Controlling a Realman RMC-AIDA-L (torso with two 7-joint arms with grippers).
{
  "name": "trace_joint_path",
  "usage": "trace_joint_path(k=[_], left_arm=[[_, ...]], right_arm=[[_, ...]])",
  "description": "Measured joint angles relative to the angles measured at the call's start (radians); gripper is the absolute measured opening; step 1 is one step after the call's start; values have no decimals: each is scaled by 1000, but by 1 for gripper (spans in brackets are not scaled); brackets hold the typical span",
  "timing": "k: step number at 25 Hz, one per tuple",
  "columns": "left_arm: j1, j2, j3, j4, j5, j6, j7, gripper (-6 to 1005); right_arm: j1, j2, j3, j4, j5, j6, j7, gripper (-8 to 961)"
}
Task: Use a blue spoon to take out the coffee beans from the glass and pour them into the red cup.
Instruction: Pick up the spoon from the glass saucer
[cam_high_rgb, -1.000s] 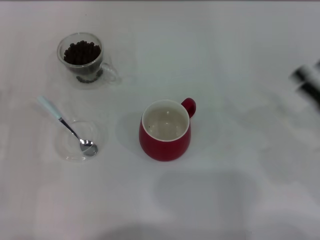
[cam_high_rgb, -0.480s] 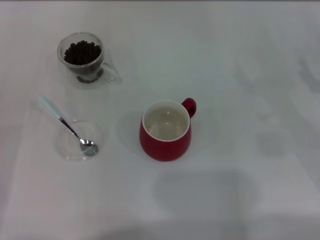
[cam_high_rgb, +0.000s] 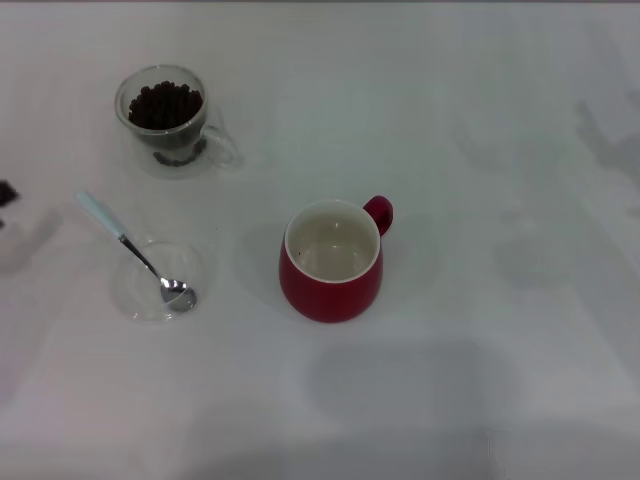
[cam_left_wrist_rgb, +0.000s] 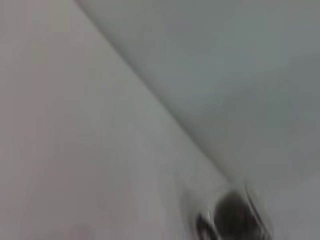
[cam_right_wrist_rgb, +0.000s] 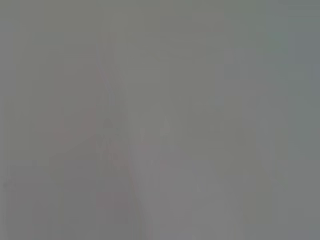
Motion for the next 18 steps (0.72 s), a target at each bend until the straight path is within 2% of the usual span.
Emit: trace_joint_path(k=[5,8,18], left_arm=[[-73,-6,21,-41,138,-3,-38,785],[-97,-15,21,-52,159,-4,-41,785],[-104,-17,21,-63,165,-5,-37,786]], right_arm=[[-12,0,-11,4,-2,-3,5,866],[-19,0,-11,5,-2,-6,6,866],[-40,-1,-13,6,-3,-10,5,866]])
